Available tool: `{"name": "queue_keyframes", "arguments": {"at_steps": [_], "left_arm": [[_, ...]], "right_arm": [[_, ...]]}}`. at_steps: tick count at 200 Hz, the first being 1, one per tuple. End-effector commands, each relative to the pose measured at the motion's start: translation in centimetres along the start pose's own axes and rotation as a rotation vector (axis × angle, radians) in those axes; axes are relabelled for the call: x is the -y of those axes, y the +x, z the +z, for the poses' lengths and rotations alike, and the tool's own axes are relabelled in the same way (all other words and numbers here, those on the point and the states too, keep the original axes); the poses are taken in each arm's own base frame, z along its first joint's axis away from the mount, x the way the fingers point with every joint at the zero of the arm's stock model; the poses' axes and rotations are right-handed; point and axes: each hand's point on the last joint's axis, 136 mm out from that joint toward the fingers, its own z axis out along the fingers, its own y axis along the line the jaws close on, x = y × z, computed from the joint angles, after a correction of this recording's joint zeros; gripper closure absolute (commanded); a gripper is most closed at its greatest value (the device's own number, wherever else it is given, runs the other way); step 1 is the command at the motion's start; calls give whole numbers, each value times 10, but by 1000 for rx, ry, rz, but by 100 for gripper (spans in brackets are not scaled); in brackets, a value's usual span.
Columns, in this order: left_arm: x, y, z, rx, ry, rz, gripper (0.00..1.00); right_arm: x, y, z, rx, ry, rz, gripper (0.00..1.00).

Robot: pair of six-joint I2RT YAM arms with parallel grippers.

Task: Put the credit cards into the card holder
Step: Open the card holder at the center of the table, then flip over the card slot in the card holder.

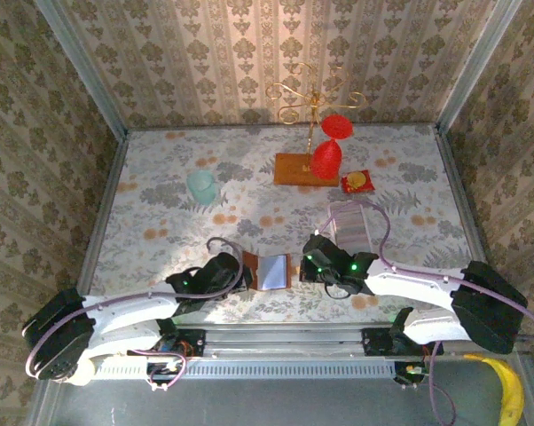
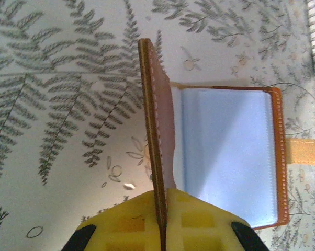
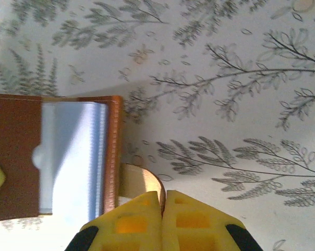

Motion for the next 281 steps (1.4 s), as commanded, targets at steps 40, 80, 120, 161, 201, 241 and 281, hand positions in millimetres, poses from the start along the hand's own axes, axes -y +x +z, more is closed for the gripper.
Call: {"name": "queue_keyframes", "arguments": {"at_steps": [40, 80, 120, 161, 201, 241, 281], "left_arm": [[-13, 16, 12, -51, -15, -35, 96], [-8, 14, 8, -40, 0, -24, 88], [-2, 7, 0, -6, 32, -33, 63], [8, -2, -13, 41, 83, -35, 57], [-3, -2, -16, 64, 70, -49, 64], [-8, 6, -11, 26, 47, -40, 82], [-14, 10, -8, 21, 37, -45, 90]], "right_arm": [[20, 4, 9, -31, 113, -48, 99], [11, -11, -23, 26, 78, -63, 64], [-5, -21, -51, 54, 36, -97, 59], [-29, -21, -53, 28, -18, -140, 56], [-52, -13, -39, -18, -43, -181, 60], [-69, -3, -23, -81, -50, -210, 63], [-76, 9, -6, -136, -32, -232, 62]]}}
